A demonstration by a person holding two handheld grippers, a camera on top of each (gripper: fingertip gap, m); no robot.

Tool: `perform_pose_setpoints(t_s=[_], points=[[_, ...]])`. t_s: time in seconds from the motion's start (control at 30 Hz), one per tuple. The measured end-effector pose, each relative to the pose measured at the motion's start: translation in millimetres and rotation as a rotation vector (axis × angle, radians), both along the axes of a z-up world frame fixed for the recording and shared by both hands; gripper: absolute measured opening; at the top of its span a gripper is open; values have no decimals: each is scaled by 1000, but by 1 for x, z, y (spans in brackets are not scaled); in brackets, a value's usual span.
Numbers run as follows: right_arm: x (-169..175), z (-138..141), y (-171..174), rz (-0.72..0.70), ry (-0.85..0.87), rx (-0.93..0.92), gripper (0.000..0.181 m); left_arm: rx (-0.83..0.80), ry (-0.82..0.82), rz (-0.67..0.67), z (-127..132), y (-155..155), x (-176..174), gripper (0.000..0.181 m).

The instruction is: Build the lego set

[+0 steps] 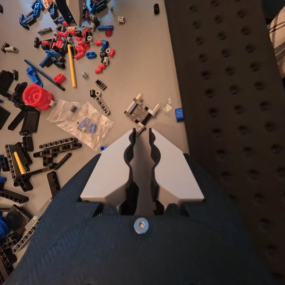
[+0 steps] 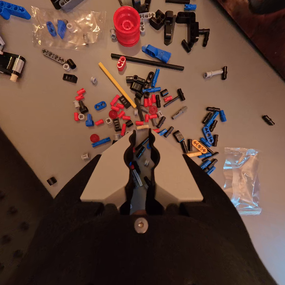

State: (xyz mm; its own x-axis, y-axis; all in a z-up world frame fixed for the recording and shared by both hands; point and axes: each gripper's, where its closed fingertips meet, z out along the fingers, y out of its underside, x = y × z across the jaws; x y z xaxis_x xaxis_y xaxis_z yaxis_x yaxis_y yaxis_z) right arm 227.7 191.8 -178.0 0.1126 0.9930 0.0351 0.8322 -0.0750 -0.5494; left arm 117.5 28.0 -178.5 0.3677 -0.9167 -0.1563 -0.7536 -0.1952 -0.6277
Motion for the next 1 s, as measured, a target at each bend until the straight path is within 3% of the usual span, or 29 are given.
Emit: perform_pose_setpoints(t_s=[0.23, 0.4, 0.57, 0.8, 1.0], points=[[-9, -2, 1, -101, 32, -69, 10, 2, 5, 0, 0, 0, -1, 16], [-10, -2, 0, -83, 30, -45, 7, 2, 6, 0, 0, 0, -2, 17], [-13, -1, 4, -108, 24, -45, 17, 3, 7, 0, 0, 1, -2, 17], [-17, -2, 3, -112, 38, -49, 0, 0, 6, 0, 0, 0, -3, 18], [-11, 1, 3, -107, 79, -60, 2, 1, 0, 10, 1, 2, -5, 21]])
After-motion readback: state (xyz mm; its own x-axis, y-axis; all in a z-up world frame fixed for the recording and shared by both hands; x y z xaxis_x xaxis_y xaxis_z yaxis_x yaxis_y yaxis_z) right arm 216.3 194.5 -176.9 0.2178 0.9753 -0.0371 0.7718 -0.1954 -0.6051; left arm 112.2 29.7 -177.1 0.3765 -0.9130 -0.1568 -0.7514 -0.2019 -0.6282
